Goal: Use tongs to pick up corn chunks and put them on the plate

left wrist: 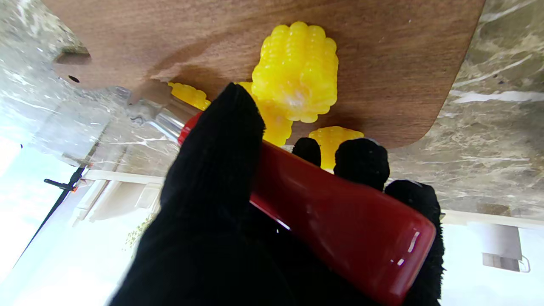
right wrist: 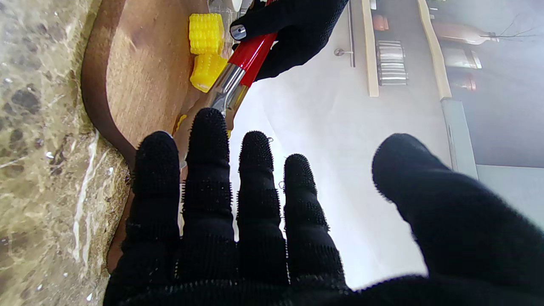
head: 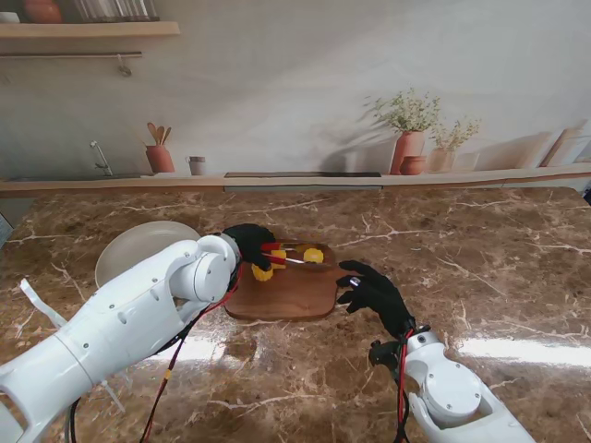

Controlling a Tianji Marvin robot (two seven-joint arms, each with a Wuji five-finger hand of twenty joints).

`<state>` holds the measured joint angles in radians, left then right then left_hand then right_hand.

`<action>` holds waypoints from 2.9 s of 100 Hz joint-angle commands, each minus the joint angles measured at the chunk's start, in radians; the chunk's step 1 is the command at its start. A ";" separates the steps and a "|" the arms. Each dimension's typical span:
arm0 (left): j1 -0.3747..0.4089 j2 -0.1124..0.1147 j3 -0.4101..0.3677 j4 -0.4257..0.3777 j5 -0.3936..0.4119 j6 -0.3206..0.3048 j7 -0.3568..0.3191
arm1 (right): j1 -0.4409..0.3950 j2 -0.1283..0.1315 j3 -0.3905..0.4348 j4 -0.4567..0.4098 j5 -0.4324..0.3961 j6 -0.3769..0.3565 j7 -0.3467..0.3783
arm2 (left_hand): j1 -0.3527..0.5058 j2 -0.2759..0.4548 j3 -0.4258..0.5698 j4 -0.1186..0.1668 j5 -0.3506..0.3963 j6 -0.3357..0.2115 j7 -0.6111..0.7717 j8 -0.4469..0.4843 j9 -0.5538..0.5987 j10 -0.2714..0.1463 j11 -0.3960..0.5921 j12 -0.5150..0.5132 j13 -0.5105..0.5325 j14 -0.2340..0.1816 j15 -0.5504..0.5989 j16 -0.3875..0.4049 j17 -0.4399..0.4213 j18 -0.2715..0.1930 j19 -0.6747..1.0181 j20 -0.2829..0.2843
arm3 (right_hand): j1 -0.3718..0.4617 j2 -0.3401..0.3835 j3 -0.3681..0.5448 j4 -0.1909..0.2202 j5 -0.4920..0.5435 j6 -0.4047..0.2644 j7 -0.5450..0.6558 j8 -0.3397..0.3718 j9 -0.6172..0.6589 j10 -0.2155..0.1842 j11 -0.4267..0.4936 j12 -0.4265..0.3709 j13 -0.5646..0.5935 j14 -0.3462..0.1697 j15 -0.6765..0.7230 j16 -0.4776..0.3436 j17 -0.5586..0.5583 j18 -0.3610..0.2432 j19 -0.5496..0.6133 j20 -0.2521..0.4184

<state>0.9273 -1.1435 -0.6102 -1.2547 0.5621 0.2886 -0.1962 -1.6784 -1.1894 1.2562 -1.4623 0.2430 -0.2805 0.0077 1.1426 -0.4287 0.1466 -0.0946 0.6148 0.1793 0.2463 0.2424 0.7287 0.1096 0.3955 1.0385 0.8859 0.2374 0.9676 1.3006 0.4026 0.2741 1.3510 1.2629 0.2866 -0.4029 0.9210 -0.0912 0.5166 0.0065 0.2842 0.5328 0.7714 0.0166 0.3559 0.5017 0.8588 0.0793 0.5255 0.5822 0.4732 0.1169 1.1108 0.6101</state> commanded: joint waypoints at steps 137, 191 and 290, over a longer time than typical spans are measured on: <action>0.538 0.089 -0.731 -0.472 0.326 -0.037 -0.067 | 0.010 -0.001 -0.017 0.030 0.018 -0.028 0.031 | 0.148 0.141 0.310 0.010 0.326 -0.113 0.438 0.106 0.117 0.002 0.054 0.101 0.019 0.037 0.122 0.045 -0.025 0.044 0.085 0.087 | -0.020 0.018 -0.027 0.038 -0.026 -0.014 -0.022 -0.012 0.004 -0.012 -0.008 0.015 -0.020 -0.007 0.004 0.018 0.000 -0.001 -0.020 0.031; 0.763 0.078 -1.020 -0.482 0.394 0.045 0.009 | 0.027 0.000 -0.034 0.056 0.017 -0.037 0.048 | 0.148 0.143 0.303 0.010 0.329 -0.110 0.422 0.086 0.115 0.007 0.049 0.100 0.020 0.039 0.121 0.045 -0.022 0.045 0.085 0.088 | -0.017 0.017 -0.029 0.039 -0.026 -0.014 -0.022 -0.012 0.001 -0.011 -0.011 0.014 -0.023 -0.005 0.001 0.018 -0.001 -0.001 -0.023 0.031; 0.779 0.082 -1.011 -0.526 0.398 -0.020 -0.012 | 0.042 0.000 -0.032 0.075 0.011 -0.044 0.052 | 0.012 0.039 0.318 0.005 0.165 -0.049 0.100 -0.006 -0.029 0.036 0.014 0.009 -0.038 -0.015 -0.007 -0.004 -0.035 -0.028 0.021 0.038 | -0.017 0.013 -0.027 0.038 -0.027 -0.014 -0.023 -0.011 0.002 -0.013 -0.011 0.014 -0.022 -0.006 0.001 0.018 -0.001 -0.001 -0.023 0.032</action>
<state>1.7083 -1.0644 -1.6350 -1.7381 0.9548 0.2922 -0.2001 -1.6307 -1.1876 1.2236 -1.3944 0.2522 -0.3280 0.0447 1.1046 -0.5158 0.2793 -0.1077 0.6986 0.1966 0.2760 0.2221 0.7375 0.1455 0.3950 1.0539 0.8752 0.2481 0.9721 1.3060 0.3768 0.2742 1.3756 1.3012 0.2866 -0.3959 0.9113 -0.0911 0.5078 0.0065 0.2738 0.5328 0.7694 0.0171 0.3559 0.5019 0.8588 0.0796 0.5255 0.5825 0.4720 0.1259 1.0987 0.6108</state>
